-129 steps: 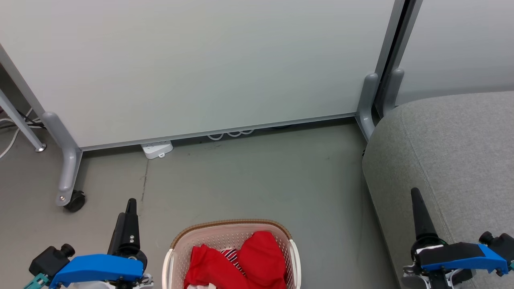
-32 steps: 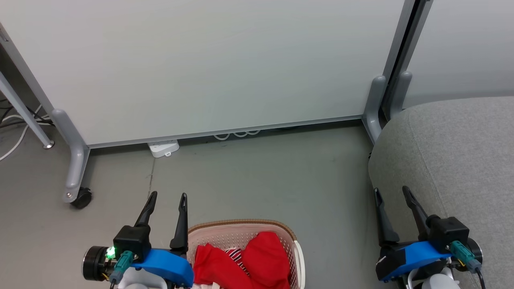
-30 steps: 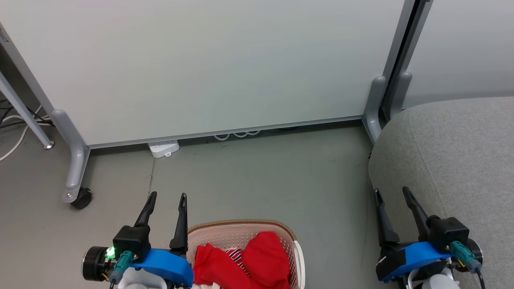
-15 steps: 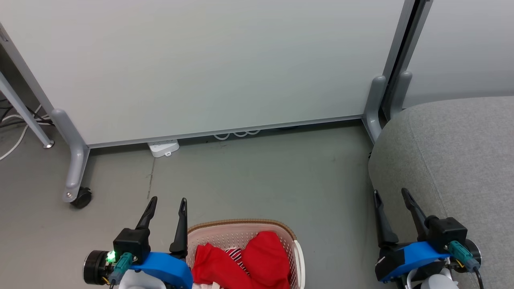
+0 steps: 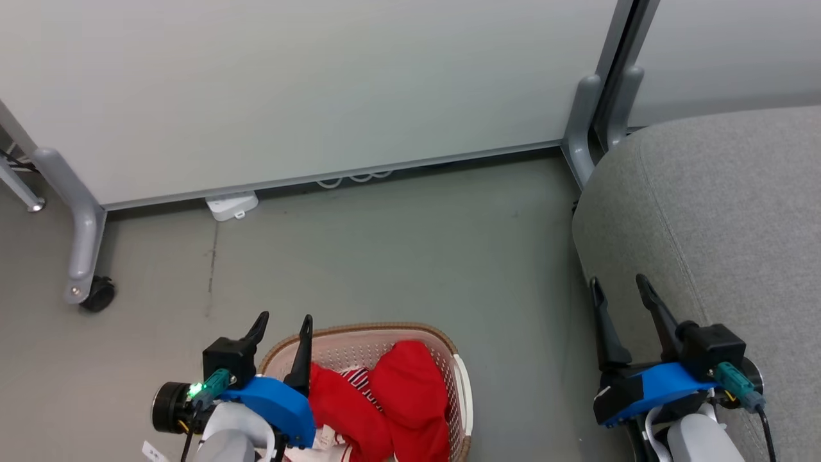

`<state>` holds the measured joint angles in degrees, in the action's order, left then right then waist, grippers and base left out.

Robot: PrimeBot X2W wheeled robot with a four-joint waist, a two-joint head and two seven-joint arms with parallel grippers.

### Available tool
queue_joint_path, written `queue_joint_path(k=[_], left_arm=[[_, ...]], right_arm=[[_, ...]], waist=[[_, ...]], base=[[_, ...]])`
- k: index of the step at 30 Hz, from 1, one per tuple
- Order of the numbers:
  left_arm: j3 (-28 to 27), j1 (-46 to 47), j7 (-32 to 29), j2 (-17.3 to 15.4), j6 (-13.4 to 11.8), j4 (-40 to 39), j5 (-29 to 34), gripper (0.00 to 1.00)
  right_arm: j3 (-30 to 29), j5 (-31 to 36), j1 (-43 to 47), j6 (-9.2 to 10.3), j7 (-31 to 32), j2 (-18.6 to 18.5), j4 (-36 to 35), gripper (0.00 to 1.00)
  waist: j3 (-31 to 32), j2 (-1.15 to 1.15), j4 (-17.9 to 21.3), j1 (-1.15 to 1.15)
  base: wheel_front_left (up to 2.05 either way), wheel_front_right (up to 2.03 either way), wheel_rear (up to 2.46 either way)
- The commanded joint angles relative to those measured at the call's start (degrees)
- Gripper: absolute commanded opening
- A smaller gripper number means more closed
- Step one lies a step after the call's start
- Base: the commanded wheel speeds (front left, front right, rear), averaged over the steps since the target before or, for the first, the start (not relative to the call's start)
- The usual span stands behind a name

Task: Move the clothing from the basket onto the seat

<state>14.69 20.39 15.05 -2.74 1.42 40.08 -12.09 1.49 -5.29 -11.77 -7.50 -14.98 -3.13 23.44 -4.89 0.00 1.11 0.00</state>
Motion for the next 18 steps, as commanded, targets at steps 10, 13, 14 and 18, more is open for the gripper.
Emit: queue_joint_path(k=[10,13,14,18], left_arm=[[6.2,11.5,-0.8,-0.3,1.8,16.2,-4.2,1.0],[7.6,14.5,-1.8,-0.3,2.1,20.2,-5.3,1.0],[8.1,15.5,-2.4,-0.3,2.2,21.5,-5.5,1.0],[9.8,18.9,-4.8,-0.3,2.6,25.8,-6.4,1.0]], right_arm=[[0.4,-1.4,-5.8,0.02,-0.3,-0.8,-1.9,1.0],[0.6,-1.6,-7.5,0.02,-0.3,-0.8,-2.5,1.0],[0.7,-1.8,-8.1,0.02,-0.3,-0.8,-2.7,1.0],[0.9,-2.2,-10.4,0.02,-0.3,-0.8,-3.3,1.0]], waist=[[-11.3,0.0,3.8,0.0],[-14.4,0.0,4.7,0.0],[-15.4,0.0,5.0,0.0],[-19.6,0.0,6.0,0.0]], base=[[0.0,0.0,0.0],[0.0,0.0,0.0],[0.0,0.0,0.0],[0.0,0.0,0.0]])
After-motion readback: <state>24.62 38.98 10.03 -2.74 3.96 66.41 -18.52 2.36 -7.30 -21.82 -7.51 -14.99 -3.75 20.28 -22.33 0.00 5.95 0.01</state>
